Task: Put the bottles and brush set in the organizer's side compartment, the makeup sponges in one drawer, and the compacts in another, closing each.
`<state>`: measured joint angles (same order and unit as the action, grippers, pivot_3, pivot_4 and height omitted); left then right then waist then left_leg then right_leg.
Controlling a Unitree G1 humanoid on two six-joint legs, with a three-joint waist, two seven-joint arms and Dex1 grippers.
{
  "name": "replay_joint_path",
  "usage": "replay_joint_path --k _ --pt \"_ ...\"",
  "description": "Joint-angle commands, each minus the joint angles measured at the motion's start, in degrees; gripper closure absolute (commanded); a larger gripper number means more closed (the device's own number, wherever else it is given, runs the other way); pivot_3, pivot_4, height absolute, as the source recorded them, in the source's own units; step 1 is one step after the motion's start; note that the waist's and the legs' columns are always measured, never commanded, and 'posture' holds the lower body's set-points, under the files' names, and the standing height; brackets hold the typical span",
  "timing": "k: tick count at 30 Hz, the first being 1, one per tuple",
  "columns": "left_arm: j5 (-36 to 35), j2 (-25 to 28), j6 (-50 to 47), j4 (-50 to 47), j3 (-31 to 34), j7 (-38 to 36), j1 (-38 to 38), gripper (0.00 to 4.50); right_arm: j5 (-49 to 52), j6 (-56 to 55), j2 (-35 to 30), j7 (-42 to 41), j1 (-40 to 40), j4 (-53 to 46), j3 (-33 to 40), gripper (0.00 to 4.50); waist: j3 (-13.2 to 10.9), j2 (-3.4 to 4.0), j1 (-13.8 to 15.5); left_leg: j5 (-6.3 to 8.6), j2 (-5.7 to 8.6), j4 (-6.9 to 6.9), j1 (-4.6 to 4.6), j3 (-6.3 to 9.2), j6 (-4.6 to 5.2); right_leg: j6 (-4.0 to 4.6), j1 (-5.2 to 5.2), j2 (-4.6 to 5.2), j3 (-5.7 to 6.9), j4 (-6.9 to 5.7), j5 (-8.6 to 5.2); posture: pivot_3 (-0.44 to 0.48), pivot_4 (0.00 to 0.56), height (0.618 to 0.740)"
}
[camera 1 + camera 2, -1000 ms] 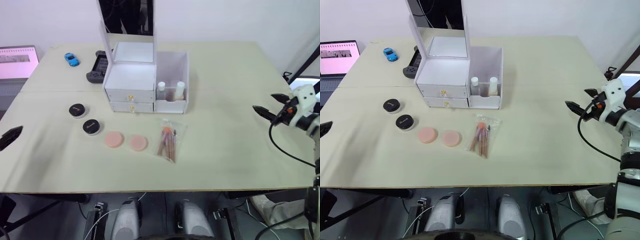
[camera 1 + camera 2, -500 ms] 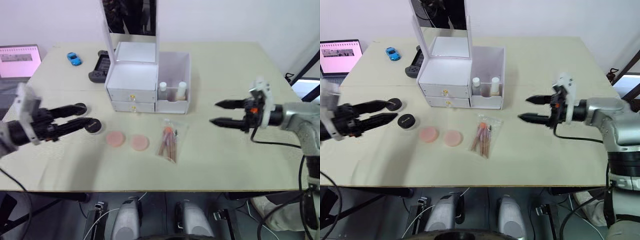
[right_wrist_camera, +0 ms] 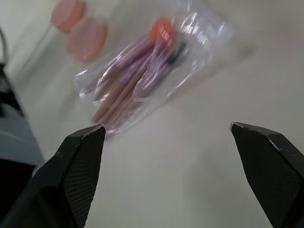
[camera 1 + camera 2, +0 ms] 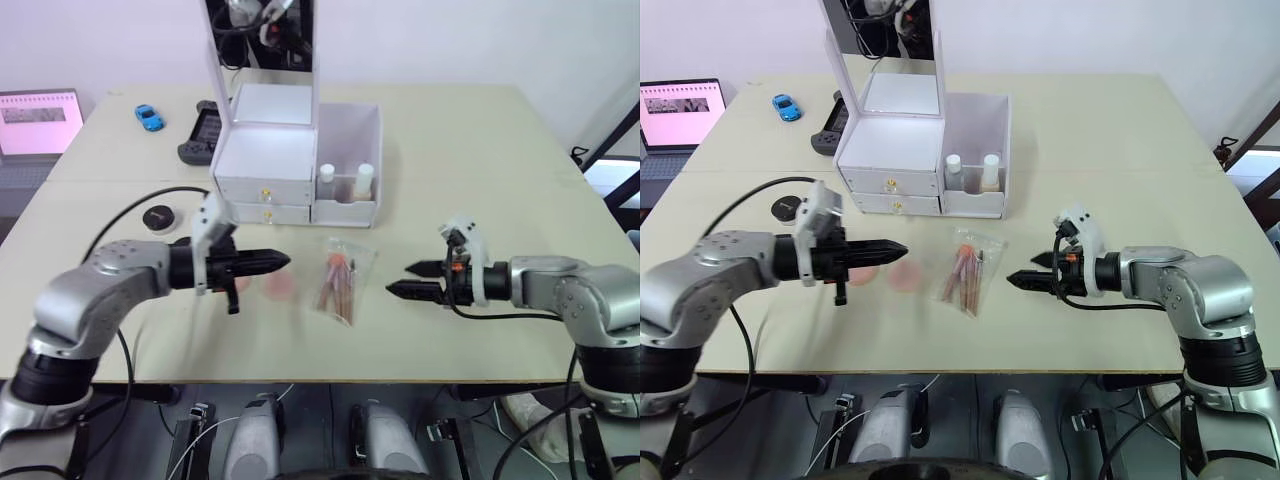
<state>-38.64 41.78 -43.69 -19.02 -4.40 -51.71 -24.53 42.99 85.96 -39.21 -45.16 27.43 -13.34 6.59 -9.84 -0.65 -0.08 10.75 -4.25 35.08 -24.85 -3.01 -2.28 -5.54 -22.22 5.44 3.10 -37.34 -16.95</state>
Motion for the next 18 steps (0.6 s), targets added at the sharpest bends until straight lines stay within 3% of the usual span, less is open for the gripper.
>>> replay_joint_path --k 1,12,18 --pt "4.28 -3.03 2.53 3.53 -2.75 1.39 -3.01 4.48 3.88 6.44 3.53 4.02 3.4 2.01 3.1 0.0 0.0 0.0 0.42 0.0 0.0 0.0 0.0 0.02 0.0 0.0 0.0 -0.02 0.0 0.0 0.0 0.0 0.15 0.74" --pt "11.9 -11.6 5.26 9.37 -10.4 1.46 -5.52 4.48 14.62 6.54 10.26 22.32 7.27 15.13 3.51 0.0 0.01 0.0 0.81 -0.01 0.0 0.04 -0.11 0.02 0.02 -0.02 -0.06 -0.03 0.0 -0.01 0.01 0.0 0.15 0.74" --pt "17.29 -11.17 5.81 10.66 -14.35 1.0 -4.43 4.48 23.32 6.54 11.47 31.77 8.03 19.22 3.68 0.0 0.03 -0.01 0.66 -0.01 -0.04 0.03 -0.09 0.05 0.03 -0.01 -0.06 -0.1 0.0 -0.04 0.01 0.0 0.15 0.74"
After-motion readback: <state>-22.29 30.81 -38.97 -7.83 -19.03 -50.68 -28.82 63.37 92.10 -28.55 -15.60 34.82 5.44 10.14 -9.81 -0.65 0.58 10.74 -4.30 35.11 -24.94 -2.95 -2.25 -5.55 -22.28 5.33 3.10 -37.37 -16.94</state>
